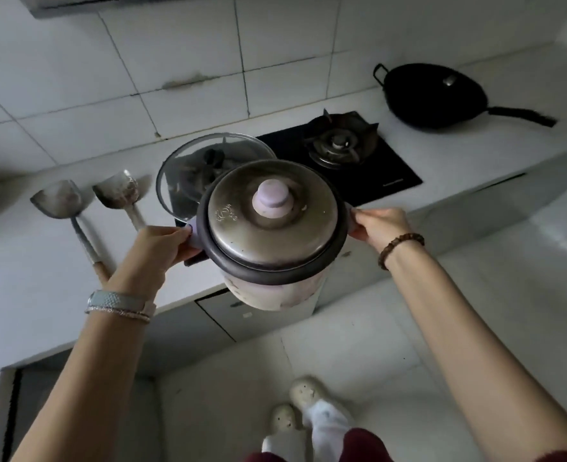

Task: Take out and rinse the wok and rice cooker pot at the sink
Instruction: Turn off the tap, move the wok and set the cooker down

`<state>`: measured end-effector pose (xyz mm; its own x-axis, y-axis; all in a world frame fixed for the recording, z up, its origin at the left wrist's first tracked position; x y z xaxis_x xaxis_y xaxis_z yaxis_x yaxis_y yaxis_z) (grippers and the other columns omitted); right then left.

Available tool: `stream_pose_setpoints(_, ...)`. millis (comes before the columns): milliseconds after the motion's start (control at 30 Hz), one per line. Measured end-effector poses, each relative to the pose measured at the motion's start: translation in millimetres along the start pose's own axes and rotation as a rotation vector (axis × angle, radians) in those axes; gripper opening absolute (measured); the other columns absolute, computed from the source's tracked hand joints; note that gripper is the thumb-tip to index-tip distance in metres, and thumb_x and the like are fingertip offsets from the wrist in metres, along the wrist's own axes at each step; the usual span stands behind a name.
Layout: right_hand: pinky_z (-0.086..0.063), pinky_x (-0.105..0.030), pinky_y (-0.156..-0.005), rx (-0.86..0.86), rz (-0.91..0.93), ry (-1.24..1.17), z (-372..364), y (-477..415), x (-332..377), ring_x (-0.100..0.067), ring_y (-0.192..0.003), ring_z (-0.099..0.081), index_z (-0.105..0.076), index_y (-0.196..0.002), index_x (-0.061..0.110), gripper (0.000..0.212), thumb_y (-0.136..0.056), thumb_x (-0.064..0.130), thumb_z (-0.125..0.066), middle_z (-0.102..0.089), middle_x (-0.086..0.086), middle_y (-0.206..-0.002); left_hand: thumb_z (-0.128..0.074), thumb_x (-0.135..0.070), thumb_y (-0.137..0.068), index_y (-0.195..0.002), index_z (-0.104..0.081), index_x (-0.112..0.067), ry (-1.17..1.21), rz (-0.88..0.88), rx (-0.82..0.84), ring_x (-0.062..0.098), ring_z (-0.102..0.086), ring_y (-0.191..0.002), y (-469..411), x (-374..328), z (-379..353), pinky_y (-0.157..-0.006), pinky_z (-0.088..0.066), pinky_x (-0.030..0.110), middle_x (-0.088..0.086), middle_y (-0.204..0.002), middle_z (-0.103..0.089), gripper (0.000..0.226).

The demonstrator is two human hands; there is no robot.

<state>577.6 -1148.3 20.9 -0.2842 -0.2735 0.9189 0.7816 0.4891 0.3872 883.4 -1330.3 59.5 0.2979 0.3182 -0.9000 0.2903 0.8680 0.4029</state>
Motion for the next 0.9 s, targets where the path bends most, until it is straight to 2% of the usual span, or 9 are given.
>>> stream_pose_setpoints(100,-0.056,-0.025,-0.058,-0.093,-0.015,-0.045,46,4,-3,-0.021,-0.066,-0.065,-0.068,-0.092,-0.003,0.008,-0.09,-0.001,-0.061,-0.065,-0.01,-0.075,-0.052,-0.003,-0.097,-0.108,-0.061,0.016,-0.054,0.018,0.087,0.021,-0.067,-0.075,-3,-6,-45,-0.085,-0.057,0.034,0.019,-0.08,-0.066,0.024)
stream_pose_setpoints(233,-0.054,-0.035,-0.077,-0.209,-0.032,-0.106,109,5,-7,-0.021,-0.069,-0.066,-0.067,-0.088,-0.001,0.006,-0.089,-0.002,-0.061,-0.065,-0.011,-0.076,-0.047,0.002,-0.098,-0.125,-0.051,0.017,-0.077,0.001,0.198,0.037,-0.061,-0.106,2,-16,-109,-0.103,-0.045,0.05,0.036,-0.126,-0.054,0.031)
stream_pose_setpoints(300,-0.054,-0.035,-0.079,-0.25,-0.042,-0.134,139,3,-10,-0.019,-0.066,-0.065,-0.064,-0.077,0.006,0.015,-0.09,-0.002,-0.06,-0.064,-0.01,-0.075,-0.042,0.006,-0.098,-0.127,-0.047,0.019,-0.098,-0.01,0.243,0.04,-0.06,-0.109,4,-19,-144,-0.103,-0.045,0.049,0.038,-0.129,-0.051,0.032)
stream_pose_setpoints(333,-0.054,-0.036,-0.08,-0.27,-0.049,-0.149,155,1,-12,-0.018,-0.063,-0.064,-0.062,-0.074,0.007,0.018,-0.09,-0.002,-0.06,-0.064,-0.01,-0.075,-0.041,0.006,-0.099,-0.126,-0.047,0.02,-0.102,-0.009,0.255,0.037,-0.065,-0.101,6,-19,-161,-0.098,-0.05,0.045,0.038,-0.12,-0.057,0.031)
stream_pose_setpoints(400,-0.055,-0.04,-0.084,-0.309,-0.063,-0.175,187,-1,-16,-0.019,-0.063,-0.065,-0.062,-0.073,0.008,0.019,-0.089,-0.002,-0.061,-0.065,-0.012,-0.076,-0.044,0.004,-0.098,-0.121,-0.05,0.022,-0.084,0.005,0.281,0.018,-0.071,-0.066,9,-21,-194,-0.078,-0.06,0.032,0.02,-0.077,-0.072,0.03)
stream_pose_setpoints(467,-0.054,-0.043,-0.088,-0.341,-0.068,-0.19,220,-5,-16,-0.024,-0.069,-0.066,-0.061,-0.071,0.008,0.02,-0.088,-0.002,-0.061,-0.066,-0.016,-0.082,-0.046,0.003,-0.098,-0.117,-0.054,0.021,-0.072,0.026,0.307,0.009,-0.066,-0.05,10,-23,-229,-0.069,-0.058,0.025,0.004,-0.051,-0.066,0.028)
stream_pose_setpoints(633,-0.059,-0.038,-0.076,-0.418,-0.05,-0.235,297,-14,-4,-0.024,-0.068,-0.063,-0.058,-0.071,0.005,0.02,-0.088,-0.004,-0.061,-0.064,-0.024,-0.09,-0.048,0.002,-0.097,-0.113,-0.057,0.018,-0.087,0.031,0.373,0.008,-0.066,-0.05,15,-26,-318,-0.071,-0.058,0.026,0.002,-0.05,-0.065,0.025)
stream_pose_setpoints(767,-0.055,-0.035,-0.076,-0.474,-0.046,-0.259,350,-21,4,-0.032,-0.086,-0.065,-0.059,-0.083,-0.004,0.006,-0.088,-0.003,-0.062,-0.063,-0.026,-0.097,-0.047,0.009,-0.093,-0.083,-0.062,0.007,-0.096,0.007,0.437,0.007,-0.066,-0.055,22,-28,-381,-0.083,-0.056,0.035,0.0,-0.052,-0.066,0.018)
stream_pose_setpoints(900,-0.059,-0.031,-0.069,-0.511,-0.066,-0.276,402,-32,2,-0.031,-0.083,-0.066,-0.062,-0.099,-0.011,0.014,-0.088,-0.002,-0.063,-0.065,-0.025,-0.096,-0.049,0.009,-0.093,-0.086,-0.064,0.007,-0.117,-0.015,0.497,0.008,-0.067,-0.056,24,-38,-443,-0.079,-0.057,0.033,0.001,-0.055,-0.067,0.017)
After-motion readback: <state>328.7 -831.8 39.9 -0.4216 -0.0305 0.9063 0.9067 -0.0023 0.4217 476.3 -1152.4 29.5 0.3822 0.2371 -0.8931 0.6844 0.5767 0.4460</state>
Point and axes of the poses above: each hand's wrist, its own y-axis away from the middle knuckle, its own z-axis out of the back of the hand, x = y × z, the point moved 6 cm from there along -y, towards the middle knuckle
